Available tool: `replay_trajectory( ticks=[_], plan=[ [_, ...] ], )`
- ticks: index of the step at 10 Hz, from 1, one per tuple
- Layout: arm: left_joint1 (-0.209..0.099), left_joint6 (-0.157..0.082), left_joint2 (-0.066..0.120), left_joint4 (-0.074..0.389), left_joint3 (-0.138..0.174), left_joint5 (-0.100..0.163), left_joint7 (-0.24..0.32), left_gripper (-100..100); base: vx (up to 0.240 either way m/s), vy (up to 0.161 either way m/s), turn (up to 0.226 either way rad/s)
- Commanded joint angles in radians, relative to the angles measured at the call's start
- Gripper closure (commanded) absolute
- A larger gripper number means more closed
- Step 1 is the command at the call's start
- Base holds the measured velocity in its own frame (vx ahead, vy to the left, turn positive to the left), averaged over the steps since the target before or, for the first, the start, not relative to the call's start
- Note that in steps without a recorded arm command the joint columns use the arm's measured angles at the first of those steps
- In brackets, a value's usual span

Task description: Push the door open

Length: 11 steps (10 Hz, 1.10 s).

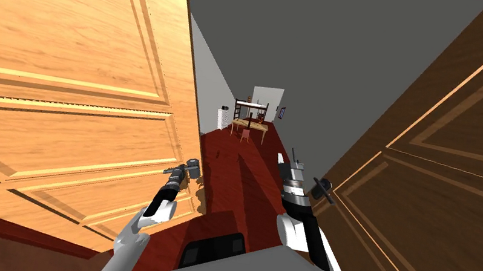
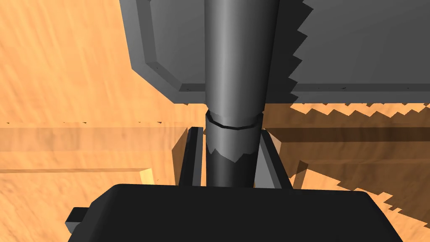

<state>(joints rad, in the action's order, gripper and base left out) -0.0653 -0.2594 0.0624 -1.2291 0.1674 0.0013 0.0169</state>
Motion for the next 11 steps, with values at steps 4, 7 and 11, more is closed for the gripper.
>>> replay_trajectory(
  ticks=[4,7,11],
  plan=[
    [-0.008,-0.018,0.022,0.012,0.066,0.008,-0.011,100,0.181,-0.062,0.069],
    [-0.009,-0.018,0.024,0.013,0.087,0.011,-0.015,100,0.111,-0.040,0.042],
    [-0.010,-0.018,0.023,0.015,0.128,0.016,-0.022,100,0.123,-0.058,0.061]
  ],
)
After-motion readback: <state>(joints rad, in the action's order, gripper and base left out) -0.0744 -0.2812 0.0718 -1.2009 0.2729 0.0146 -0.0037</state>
